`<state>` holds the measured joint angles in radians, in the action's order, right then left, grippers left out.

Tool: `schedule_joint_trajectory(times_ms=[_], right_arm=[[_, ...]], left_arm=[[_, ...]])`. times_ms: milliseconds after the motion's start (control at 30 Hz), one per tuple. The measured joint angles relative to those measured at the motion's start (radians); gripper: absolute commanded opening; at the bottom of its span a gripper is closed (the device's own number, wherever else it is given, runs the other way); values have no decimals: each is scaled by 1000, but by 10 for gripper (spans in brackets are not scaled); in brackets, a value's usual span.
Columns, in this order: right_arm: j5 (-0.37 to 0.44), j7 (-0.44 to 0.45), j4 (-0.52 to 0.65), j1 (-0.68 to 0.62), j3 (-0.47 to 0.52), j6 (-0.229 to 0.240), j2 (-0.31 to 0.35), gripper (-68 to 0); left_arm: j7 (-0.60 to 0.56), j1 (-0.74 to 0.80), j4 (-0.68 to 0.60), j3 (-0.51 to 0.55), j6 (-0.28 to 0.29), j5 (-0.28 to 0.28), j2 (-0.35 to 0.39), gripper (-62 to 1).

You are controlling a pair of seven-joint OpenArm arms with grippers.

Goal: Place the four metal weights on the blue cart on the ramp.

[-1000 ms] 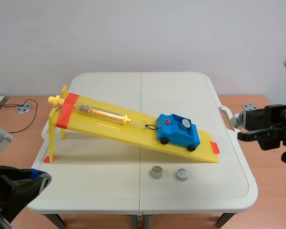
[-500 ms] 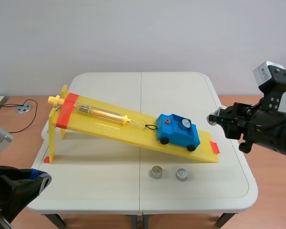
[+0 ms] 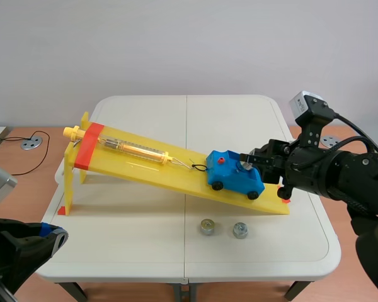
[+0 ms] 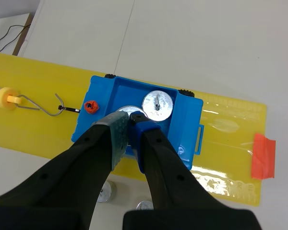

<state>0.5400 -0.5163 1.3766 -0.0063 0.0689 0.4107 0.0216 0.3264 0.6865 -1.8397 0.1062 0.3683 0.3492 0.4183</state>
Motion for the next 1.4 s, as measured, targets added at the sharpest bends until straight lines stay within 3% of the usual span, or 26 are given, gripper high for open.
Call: schedule_joint_trajectory(times_ms=[433,633,833,1033,1400], right_arm=[[-40,45,-83,0,-6,-4,0,-667],[-42,45,-83,0,-6,-2,0,-466],[-31,39,-77,-2,9,77,1,-399],[-18,36,64,-72,76,108,39,-392],[-15,14,452,-314,133,132,254,-378]], left_arm=[[0,0,0,0,0,0,0,-580],[0,0,0,0,0,0,0,-580],[0,0,0,0,0,0,0,-580],[0,0,0,0,0,0,0,-580],[0,0,0,0,0,0,0,-580]])
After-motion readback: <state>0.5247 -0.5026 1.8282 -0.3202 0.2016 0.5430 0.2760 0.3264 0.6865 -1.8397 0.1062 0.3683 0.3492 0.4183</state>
